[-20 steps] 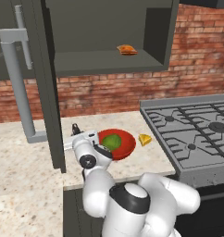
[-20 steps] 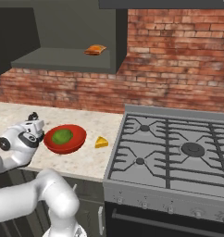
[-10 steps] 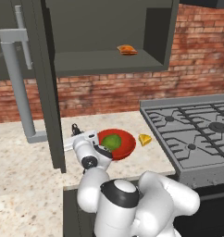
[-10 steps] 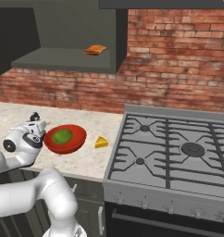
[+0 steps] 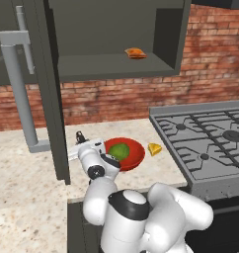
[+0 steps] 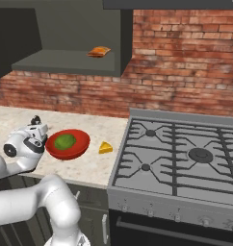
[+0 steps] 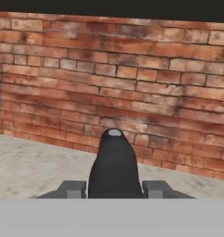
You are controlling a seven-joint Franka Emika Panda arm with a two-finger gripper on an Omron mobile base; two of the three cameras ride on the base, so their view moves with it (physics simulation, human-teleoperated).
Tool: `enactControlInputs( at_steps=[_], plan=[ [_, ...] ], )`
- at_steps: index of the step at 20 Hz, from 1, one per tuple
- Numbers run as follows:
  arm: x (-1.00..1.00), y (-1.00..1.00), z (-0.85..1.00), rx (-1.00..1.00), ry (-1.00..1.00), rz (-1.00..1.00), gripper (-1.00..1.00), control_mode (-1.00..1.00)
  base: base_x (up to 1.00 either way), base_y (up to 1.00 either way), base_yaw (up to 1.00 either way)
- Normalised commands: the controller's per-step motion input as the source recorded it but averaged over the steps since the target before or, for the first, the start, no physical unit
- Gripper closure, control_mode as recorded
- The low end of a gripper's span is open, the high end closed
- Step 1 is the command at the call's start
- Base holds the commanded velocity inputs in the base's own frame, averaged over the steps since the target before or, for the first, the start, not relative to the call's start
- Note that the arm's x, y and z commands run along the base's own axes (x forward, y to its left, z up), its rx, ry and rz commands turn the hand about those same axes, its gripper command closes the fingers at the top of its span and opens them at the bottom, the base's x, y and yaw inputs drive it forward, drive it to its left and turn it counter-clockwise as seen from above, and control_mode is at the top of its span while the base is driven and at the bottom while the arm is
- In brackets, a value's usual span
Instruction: Pick the cheese from the fridge and the cheese grater from the cabinet and place them next to the salad bowl.
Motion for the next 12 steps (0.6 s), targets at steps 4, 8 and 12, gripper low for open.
enactControlInputs(
  at_steps=[4,8,12],
  plan=[
    [0.00,0.00,0.00,0.00,0.00,0.00,-1.00,-1.00,0.00,0.00,0.00],
    [0.00,0.00,0.00,0.00,0.00,0.00,-1.00,-1.00,0.00,0.00,0.00],
    [0.00,0.00,0.02,0.00,0.00,0.00,-1.00,-1.00,0.00,0.00,0.00]
  ],
)
